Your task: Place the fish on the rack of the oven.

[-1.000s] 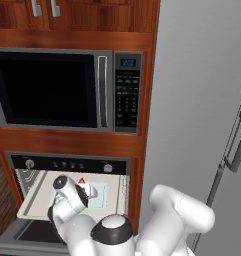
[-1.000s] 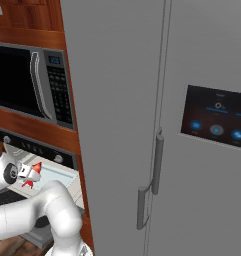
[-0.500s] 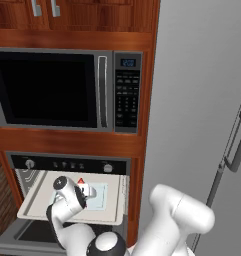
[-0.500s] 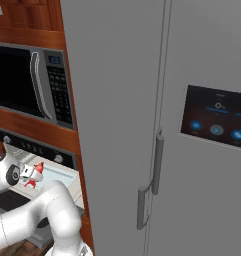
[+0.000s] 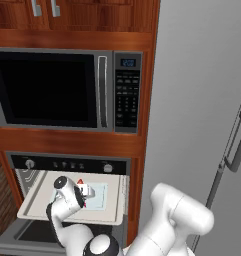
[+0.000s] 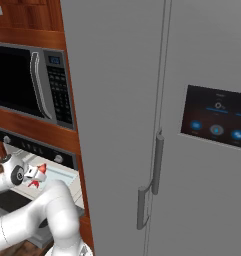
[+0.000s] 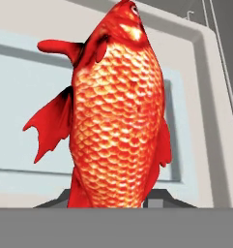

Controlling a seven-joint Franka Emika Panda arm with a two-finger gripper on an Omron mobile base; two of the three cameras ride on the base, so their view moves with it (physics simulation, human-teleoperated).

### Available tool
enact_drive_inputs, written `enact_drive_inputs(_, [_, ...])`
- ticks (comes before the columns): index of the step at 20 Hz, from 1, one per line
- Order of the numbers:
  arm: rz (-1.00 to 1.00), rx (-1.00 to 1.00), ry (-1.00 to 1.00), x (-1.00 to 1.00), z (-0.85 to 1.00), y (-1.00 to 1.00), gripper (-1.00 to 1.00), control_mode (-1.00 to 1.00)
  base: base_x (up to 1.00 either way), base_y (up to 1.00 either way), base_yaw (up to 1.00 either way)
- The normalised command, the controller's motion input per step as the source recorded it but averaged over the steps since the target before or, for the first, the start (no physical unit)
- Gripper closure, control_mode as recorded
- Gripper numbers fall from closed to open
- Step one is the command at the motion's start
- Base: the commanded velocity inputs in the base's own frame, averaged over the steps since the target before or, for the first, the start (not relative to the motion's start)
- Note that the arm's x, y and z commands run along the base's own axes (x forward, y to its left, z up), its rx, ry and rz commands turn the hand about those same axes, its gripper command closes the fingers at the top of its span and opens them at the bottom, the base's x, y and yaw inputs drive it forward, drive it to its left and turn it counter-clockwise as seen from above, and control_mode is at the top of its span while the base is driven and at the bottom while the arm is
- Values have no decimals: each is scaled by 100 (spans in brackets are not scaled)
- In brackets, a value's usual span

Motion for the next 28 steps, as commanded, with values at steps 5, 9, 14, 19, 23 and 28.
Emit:
enact_drive_inputs(5, [0, -1, 0, 28, -24, 1, 100, -100, 0, 0, 0])
enact_drive_inputs(9, [0, -2, 0, 28, -22, 0, 100, -100, 0, 0, 0])
enact_drive_inputs(14, [0, -2, 0, 30, -28, 0, 100, -100, 0, 0, 0])
enact_drive_inputs(19, [0, -5, 0, 23, -44, 6, 100, -100, 0, 0, 0])
enact_drive_inputs(23, [0, -6, 0, 20, -41, 6, 100, -100, 0, 0, 0])
enact_drive_inputs(28, [0, -2, 0, 8, -38, 0, 100, -100, 0, 0, 0])
